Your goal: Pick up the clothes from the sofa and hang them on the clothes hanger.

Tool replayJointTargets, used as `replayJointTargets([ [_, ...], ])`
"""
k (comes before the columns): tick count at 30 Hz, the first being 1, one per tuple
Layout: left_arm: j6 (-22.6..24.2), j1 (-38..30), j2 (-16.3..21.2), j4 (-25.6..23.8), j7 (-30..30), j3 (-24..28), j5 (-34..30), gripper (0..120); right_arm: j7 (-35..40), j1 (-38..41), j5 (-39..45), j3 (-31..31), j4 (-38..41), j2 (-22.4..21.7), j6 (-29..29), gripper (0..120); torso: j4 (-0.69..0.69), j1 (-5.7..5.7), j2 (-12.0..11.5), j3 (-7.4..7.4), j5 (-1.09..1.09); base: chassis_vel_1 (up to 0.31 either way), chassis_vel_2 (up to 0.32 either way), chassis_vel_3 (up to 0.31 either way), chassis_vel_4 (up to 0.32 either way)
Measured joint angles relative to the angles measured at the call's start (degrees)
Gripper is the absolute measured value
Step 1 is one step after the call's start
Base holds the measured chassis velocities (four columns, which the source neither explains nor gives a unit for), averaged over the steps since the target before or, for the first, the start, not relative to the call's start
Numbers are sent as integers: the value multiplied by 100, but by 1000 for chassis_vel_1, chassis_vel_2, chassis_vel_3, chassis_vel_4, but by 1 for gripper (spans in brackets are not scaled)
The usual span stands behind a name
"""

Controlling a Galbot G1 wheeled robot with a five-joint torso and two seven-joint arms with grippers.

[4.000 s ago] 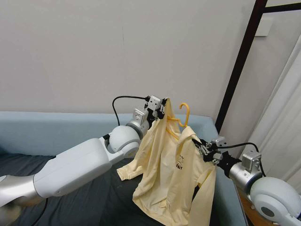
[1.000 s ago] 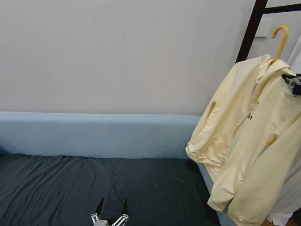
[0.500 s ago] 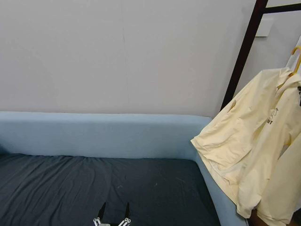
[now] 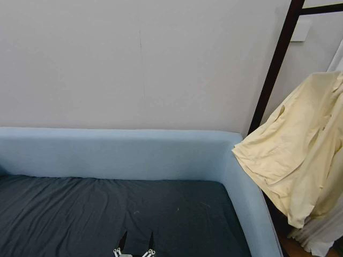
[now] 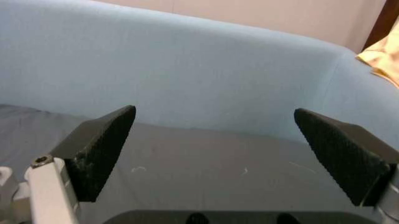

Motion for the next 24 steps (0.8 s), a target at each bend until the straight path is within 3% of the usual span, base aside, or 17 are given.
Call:
replayJointTargets([
  [6, 6, 7, -12, 3, 8, 0, 12, 100, -4, 827, -987, -625, -325, 464, 324, 7, 1, 1, -1, 1, 2, 0, 0, 0, 0],
  [13, -22, 45, 2, 2, 13, -8, 10, 100, 257, 1352, -1786, -896, -297, 612, 399, 7, -1, 0, 0, 0, 0, 0, 0, 0, 0],
  [21, -33, 23, -9, 31, 25, 18, 47, 100, 369, 1782, -1940, -1221, -172, 540, 304, 7, -1, 0, 0, 0, 1, 0, 0, 0, 0],
  [24, -49, 9, -20, 74, 27, 33, 102, 100, 564, 2059, -1584, -1477, -98, 582, 125, 7, -2, 0, 0, 0, 3, 0, 0, 0, 0],
])
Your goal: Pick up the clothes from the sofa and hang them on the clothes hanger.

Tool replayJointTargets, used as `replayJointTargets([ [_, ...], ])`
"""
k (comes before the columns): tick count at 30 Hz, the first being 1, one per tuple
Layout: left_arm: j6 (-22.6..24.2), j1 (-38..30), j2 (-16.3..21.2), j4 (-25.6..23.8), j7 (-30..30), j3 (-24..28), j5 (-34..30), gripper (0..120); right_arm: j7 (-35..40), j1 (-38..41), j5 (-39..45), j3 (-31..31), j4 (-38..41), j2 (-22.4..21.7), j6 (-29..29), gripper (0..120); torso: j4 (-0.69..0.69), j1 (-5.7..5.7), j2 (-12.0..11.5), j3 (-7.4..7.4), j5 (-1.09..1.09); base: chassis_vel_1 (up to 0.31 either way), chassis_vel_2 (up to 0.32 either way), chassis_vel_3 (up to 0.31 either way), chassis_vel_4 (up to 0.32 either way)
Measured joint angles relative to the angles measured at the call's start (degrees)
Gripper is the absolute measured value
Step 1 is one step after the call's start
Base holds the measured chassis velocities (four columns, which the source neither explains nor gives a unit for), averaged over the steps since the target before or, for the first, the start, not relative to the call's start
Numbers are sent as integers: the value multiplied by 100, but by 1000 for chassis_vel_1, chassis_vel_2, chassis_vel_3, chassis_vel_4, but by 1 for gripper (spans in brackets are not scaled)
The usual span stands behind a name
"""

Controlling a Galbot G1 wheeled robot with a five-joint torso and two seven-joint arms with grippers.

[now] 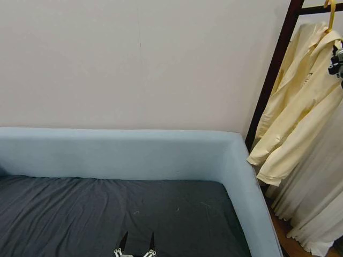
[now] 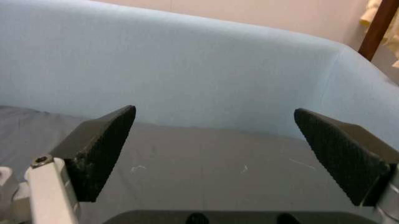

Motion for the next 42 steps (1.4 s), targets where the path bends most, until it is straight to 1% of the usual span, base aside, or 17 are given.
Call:
replayJointTargets([
  [2, -29, -10, 5, 27, 0, 10, 57, 100, 103, 163, 292, -141, 45, 52, -237, 7, 1, 0, 0, 0, 0, 0, 0, 0, 0],
  [3, -29, -10, 5, 27, 0, 10, 57, 100, 103, 163, 292, -141, 45, 52, -237, 7, 1, 0, 0, 0, 0, 0, 0, 0, 0],
  [6, -80, -42, 24, 29, 1, 30, 171, 100, 458, 479, 891, -413, 143, 198, -873, 7, 3, 0, 0, 0, -2, 0, 0, 0, 0],
  [7, -80, -42, 24, 29, 1, 30, 171, 100, 458, 479, 891, -413, 143, 198, -873, 7, 3, 0, 0, 0, -2, 0, 0, 0, 0],
  [9, -130, -64, 19, 32, -1, 28, 253, 100, 788, 687, 1288, -527, 166, 322, -1291, 7, 4, 0, 0, 0, -7, 0, 0, 0, 0],
  [11, -146, -68, 12, 32, -1, 24, 266, 100, 895, 755, 1378, -560, 159, 363, -1393, 7, 4, 0, 0, 0, -8, 0, 0, 0, 0],
  [12, -185, -68, -16, 23, -9, 1, 315, 100, 1141, 907, 1567, -623, 118, 463, -1590, 7, 3, 0, 0, 1, -8, 0, 0, 0, 0],
  [14, -251, -53, -33, -4, -20, -18, 417, 100, 1342, 1036, 1719, -663, 76, 569, -1800, 7, 2, 0, 0, 0, -9, 0, 0, 0, 0],
  [17, -294, -41, -36, -27, -25, -23, 481, 100, 1507, 1107, 1834, -690, 70, 640, -1961, 7, 2, 0, 0, 1, -9, 0, 0, 0, 0],
  [20, -328, -32, -37, -71, -31, -37, 546, 100, 1748, 1173, 2113, -760, 90, 742, -2274, 7, 1, -1, 0, 0, -7, 0, 0, 0, 0],
  [22, -328, -30, -34, -93, -32, -42, 547, 100, 1810, 1190, 2163, -773, 82, 781, -2340, 7, 1, 0, 0, 0, -7, 0, 0, 0, 0],
  [25, -329, 7, 11, -200, -33, -62, 548, 100, 1971, 1267, 2311, -810, 22, 906, -2469, 7, 1, 0, 1, 0, -14, 0, 0, 0, 0],
  [28, -334, 42, 59, -276, -36, -124, 549, 100, 2050, 1324, 2348, -847, -39, 1005, -2514, 7, 0, 0, 1, 0, -7, 0, 0, 0, 0],
  [35, -368, 119, 133, -390, -69, -222, 645, 100, 2159, 1542, 2380, -989, -377, 1256, -2629, 7, 2, -1, 1, 0, -5, 0, 0, 0, 0],
  [42, -372, 174, 82, -483, -75, -237, 668, 100, 2248, 1802, 2311, -1204, -639, 1458, -2757, 7, 2, 0, 1, 0, -4, 0, 0, 0, 0],
])
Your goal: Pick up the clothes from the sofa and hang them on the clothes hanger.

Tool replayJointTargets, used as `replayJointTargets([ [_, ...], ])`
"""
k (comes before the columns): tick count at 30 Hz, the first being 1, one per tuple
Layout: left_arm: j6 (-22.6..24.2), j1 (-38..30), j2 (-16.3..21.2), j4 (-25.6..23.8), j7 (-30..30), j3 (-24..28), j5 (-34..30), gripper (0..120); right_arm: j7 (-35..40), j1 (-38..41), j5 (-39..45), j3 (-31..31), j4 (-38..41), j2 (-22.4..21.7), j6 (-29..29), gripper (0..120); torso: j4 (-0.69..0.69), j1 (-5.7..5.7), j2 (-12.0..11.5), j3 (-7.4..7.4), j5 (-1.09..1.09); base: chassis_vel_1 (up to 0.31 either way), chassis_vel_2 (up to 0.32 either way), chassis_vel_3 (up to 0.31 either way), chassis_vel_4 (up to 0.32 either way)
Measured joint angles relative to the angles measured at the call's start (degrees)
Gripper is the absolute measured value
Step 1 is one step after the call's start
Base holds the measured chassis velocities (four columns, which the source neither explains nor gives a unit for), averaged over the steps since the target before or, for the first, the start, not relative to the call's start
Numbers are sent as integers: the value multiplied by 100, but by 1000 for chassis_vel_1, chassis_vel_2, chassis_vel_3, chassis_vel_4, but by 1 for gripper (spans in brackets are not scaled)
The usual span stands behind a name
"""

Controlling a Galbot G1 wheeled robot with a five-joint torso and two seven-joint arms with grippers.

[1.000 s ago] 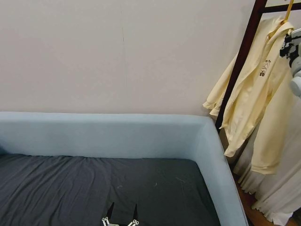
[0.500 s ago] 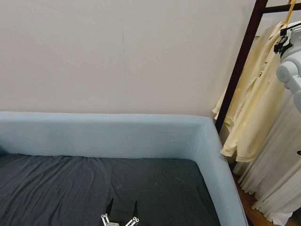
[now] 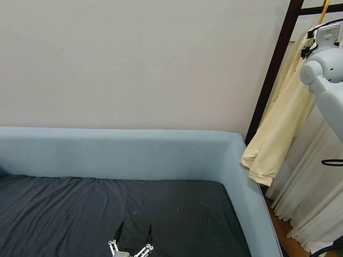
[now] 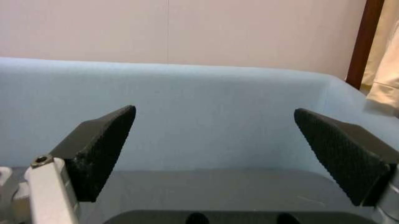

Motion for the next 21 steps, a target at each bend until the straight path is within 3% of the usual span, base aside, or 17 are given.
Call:
replayJointTargets([
  [13, -53, 111, -70, -101, -5, -21, 23, 100, -153, 232, -45, -204, -372, 227, -144, 7, 0, 0, 0, 0, 0, 0, 0, 0, 0],
  [21, -70, 144, -44, -131, -23, -98, 39, 100, -607, -36, 83, -204, 87, -187, 330, 32, 2, 0, 0, 0, 0, 0, 0, 0, 0],
])
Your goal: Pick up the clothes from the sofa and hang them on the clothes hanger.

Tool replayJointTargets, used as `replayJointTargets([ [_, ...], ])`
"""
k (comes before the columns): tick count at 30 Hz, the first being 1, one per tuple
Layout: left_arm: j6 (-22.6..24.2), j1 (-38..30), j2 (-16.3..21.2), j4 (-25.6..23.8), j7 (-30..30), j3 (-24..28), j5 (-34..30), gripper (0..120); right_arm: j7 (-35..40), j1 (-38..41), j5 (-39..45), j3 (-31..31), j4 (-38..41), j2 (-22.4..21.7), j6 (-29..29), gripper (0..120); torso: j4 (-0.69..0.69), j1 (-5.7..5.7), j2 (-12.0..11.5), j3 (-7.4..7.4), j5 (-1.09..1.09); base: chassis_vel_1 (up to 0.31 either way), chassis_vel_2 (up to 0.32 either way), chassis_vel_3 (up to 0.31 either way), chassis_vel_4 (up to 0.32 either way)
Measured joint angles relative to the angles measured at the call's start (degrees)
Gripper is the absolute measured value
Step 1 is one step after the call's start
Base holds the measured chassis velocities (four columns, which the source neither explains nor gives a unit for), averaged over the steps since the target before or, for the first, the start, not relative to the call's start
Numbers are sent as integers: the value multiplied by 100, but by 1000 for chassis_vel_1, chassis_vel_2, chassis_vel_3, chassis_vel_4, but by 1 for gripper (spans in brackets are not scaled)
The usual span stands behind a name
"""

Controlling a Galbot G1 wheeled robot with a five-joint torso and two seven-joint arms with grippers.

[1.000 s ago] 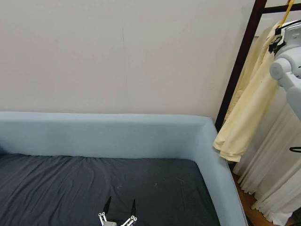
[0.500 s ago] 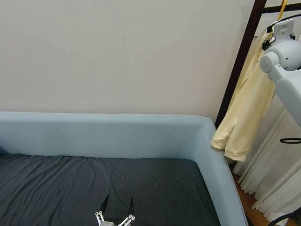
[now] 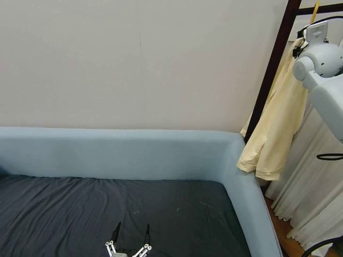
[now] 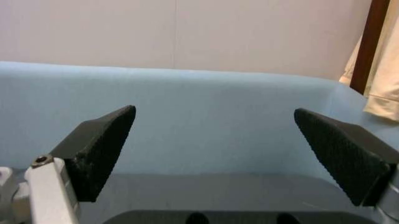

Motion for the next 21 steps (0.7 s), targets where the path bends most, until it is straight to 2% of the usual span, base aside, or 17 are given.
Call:
replayJointTargets([
  [4, 0, 3, -5, 0, -3, 2, 17, 100, -190, -279, 86, 72, 372, -363, 443, 50, -3, 0, -1, 0, 2, 0, 0, 0, 0],
  [5, 0, 3, -5, 0, -3, 2, 17, 100, -190, -279, 86, 72, 372, -363, 443, 50, -3, 0, -1, 0, 2, 0, 0, 0, 0],
  [9, 15, 27, -20, -24, -8, 0, 37, 100, -500, -815, 281, 595, 1035, -834, 1028, 70, -1, 0, -1, 0, 1, 0, 0, 0, 0],
  [10, 15, 27, -20, -24, -8, 0, 37, 100, -500, -815, 281, 595, 1035, -834, 1028, 70, -1, 0, -1, 0, 1, 0, 0, 0, 0],
  [13, 24, 45, 2, -38, -12, -47, 48, 100, -1104, -1612, 844, 1348, 1870, -1451, 1548, 84, -2, 0, 0, -1, 1, 0, 0, 0, 0],
  [14, 24, 45, 2, -38, -12, -47, 48, 100, -1104, -1612, 844, 1348, 1870, -1451, 1548, 84, -2, 0, 0, -1, 1, 0, 0, 0, 0],
  [17, 28, 40, 26, -49, -28, -102, 20, 100, -1318, -2554, 1564, 2065, 2896, -2152, 1840, 97, -6, 0, 0, -1, 4, 0, 0, 0, 0],
  [18, 28, 40, 26, -49, -28, -102, 20, 100, -1318, -2554, 1564, 2065, 2896, -2152, 1840, 97, -6, 0, 0, -1, 4, 0, 0, 0, 0],
  [21, 28, 43, 19, -77, -29, -122, 13, 100, -1296, -3440, 1921, 2704, 3813, -2780, 2121, 100, -2, -1, 0, -1, 0, 0, 0, 0, 0],
])
